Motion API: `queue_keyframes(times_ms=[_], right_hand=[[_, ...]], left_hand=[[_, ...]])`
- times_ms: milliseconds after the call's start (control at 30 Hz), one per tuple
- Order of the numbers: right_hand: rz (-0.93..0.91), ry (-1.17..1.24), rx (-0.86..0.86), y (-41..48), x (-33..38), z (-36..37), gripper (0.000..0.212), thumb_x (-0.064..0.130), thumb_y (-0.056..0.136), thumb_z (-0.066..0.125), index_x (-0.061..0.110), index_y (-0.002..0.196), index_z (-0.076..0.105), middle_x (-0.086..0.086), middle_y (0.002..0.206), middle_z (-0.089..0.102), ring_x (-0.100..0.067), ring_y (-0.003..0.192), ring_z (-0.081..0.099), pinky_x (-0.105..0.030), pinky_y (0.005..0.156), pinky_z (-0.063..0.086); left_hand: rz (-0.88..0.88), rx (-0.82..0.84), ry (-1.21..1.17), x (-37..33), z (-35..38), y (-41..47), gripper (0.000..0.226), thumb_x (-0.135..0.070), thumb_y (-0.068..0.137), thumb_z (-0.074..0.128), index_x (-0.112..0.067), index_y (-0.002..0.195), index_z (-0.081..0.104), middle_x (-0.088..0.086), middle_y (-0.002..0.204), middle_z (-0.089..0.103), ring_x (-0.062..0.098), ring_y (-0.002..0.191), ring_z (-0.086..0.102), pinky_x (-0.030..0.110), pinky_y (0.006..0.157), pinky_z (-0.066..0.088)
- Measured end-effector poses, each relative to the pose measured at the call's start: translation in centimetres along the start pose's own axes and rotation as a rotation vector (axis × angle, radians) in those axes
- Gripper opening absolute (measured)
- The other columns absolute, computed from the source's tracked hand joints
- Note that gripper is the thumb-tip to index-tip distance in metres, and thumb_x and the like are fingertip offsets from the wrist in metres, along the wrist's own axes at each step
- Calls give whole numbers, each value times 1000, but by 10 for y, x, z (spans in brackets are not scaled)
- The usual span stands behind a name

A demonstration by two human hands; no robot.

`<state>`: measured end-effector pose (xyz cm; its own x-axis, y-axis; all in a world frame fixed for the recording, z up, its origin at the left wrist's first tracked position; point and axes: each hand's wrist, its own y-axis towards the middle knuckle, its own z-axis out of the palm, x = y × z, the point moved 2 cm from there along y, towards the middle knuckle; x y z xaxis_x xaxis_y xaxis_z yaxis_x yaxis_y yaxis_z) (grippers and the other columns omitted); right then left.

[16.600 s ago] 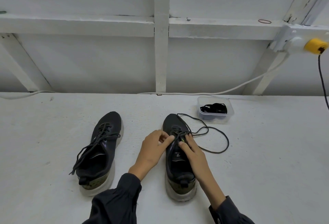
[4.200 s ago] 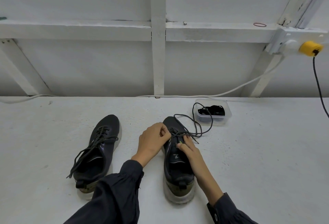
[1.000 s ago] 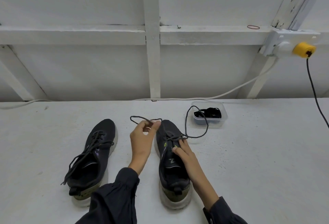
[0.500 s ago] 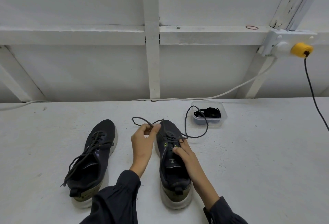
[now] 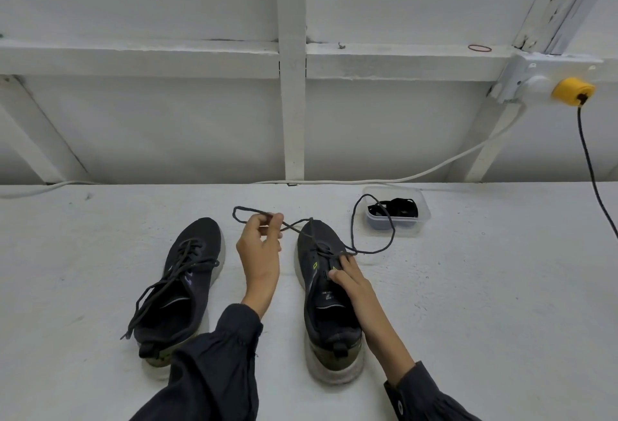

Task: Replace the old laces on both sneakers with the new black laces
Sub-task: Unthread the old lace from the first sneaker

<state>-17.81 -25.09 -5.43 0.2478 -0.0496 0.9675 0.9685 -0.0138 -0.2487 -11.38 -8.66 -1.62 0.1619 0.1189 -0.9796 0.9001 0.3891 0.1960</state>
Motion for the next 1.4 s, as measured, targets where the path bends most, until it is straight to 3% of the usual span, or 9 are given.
queue_keyframes(times_ms=[133, 300, 433, 567, 700, 867, 1100, 1233, 1400], right_hand=[[-17, -54, -34, 0, 0, 0, 71, 40, 86, 66, 22, 149, 40, 16, 155, 27, 1, 138, 28, -19, 103, 25], [-106, -180, -183, 3, 7, -8, 30, 32, 95, 61, 25, 124, 65, 7, 134, 54, -8, 123, 50, -17, 95, 33], [-197, -362, -252, 13, 17, -15, 16, 25, 91, 68, 41, 93, 68, 1, 107, 62, -9, 96, 58, -18, 81, 42], [-245, -659, -305, 26, 27, -16, 13, 28, 87, 71, 39, 79, 69, 8, 95, 65, -11, 89, 59, -30, 72, 46], [-262, -927, -264, 36, 38, -11, 10, 27, 88, 63, 24, 90, 72, 10, 95, 64, -9, 92, 57, -28, 68, 42], [-327, -1138, -247, 46, 43, -5, 15, 28, 92, 51, 16, 92, 60, 2, 82, 65, -21, 76, 58, -32, 59, 36], [-378, -1084, -253, 50, 39, -8, 19, 33, 101, 46, 17, 102, 56, 2, 83, 68, -22, 71, 58, -33, 60, 38], [-274, -693, -169, 52, 31, -27, 10, 31, 86, 70, 23, 82, 71, 10, 80, 69, -7, 78, 64, -33, 73, 53], [-264, -742, -155, 54, 30, -26, 9, 28, 86, 69, 27, 77, 67, 13, 78, 66, -5, 77, 61, -28, 68, 47]], left_hand=[[-110, -8, -27, 13, -2, -7, 22, -28, 92, 66, -9, 83, 60, 3, 70, 60, 16, 58, 52, 20, 53, 45], [-506, 56, -130, 23, 0, -26, 54, -51, 95, 52, -6, 66, 56, 6, 62, 58, 15, 47, 48, 28, 50, 44], [-382, 165, -106, 22, 9, -50, 37, -48, 94, 54, -14, 94, 67, 2, 95, 70, 17, 86, 65, 29, 76, 54], [-240, 392, -1, 20, 20, -70, 58, -48, 84, 67, -27, 135, 51, -12, 143, 47, 6, 134, 43, 23, 110, 37], [-211, 530, 90, 18, 25, -73, 72, -21, 95, 62, -19, 153, 20, -12, 159, 16, 5, 148, 12, -10, 90, 21], [-194, 560, 112, 22, 24, -70, 72, -24, 96, 60, -22, 154, 18, -11, 161, 12, 5, 149, 8, 19, 119, 15], [-182, 548, 113, 22, 24, -70, 73, -27, 95, 61, -22, 154, 19, -15, 159, 13, 3, 149, 9, 27, 122, 13], [-197, 537, 105, 23, 23, -71, 72, -28, 95, 61, -24, 154, 21, -21, 155, 15, 1, 148, 11, 20, 118, 15], [-180, 542, 148, 23, 22, -70, 67, -25, 98, 56, -25, 153, 19, -23, 152, 13, 3, 148, 10, 22, 120, 13]])
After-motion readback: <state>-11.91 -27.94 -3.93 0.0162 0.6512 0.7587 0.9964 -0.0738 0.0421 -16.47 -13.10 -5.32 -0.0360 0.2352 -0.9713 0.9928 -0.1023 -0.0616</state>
